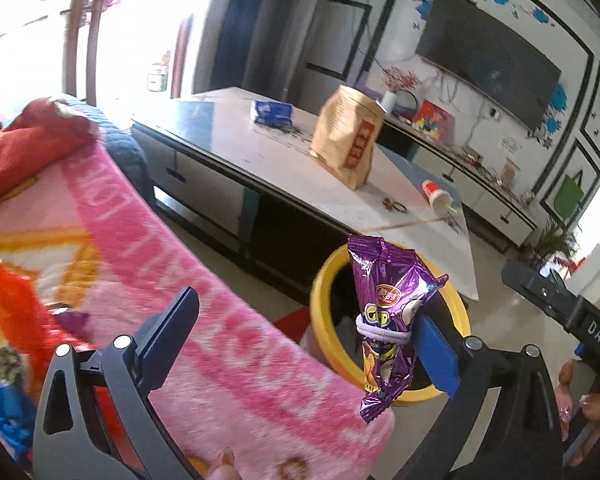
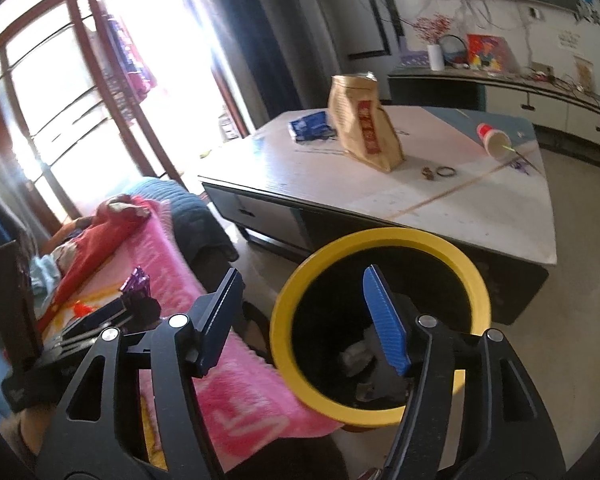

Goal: Collect trash
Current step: 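Move both tools back over the blanket, left tool still holding purple wrapper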

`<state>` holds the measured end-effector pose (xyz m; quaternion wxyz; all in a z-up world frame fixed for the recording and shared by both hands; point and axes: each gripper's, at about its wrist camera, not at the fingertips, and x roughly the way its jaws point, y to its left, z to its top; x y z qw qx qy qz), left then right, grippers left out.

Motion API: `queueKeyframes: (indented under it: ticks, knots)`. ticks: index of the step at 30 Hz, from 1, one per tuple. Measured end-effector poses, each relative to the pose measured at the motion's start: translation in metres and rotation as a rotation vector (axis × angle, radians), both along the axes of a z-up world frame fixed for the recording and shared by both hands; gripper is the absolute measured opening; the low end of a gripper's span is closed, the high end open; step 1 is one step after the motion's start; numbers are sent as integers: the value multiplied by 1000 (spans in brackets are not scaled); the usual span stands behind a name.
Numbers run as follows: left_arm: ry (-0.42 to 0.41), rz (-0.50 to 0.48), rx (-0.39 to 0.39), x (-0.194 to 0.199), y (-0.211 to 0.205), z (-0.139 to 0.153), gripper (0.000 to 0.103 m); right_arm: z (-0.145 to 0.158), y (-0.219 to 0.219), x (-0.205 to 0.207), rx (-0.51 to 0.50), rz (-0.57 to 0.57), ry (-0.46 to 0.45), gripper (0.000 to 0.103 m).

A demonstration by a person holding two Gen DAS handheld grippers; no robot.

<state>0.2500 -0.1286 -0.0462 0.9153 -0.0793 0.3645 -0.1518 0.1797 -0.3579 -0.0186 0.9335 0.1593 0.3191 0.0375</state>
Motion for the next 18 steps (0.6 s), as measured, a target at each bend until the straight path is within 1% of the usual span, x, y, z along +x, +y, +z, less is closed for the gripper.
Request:
queueKeyframes:
  ticks: [6,12,18]
  knots:
    - [-34,57,-11,-16,33,11,96,9,24,-5,-18,63,-25,59]
    - [-40,104,-39,-31,62,15,96,13,42,-8,-32,103,-36,59]
    - [-50,146,-48,-44,85,18,96,16,63,-12,-48,158,-49,59]
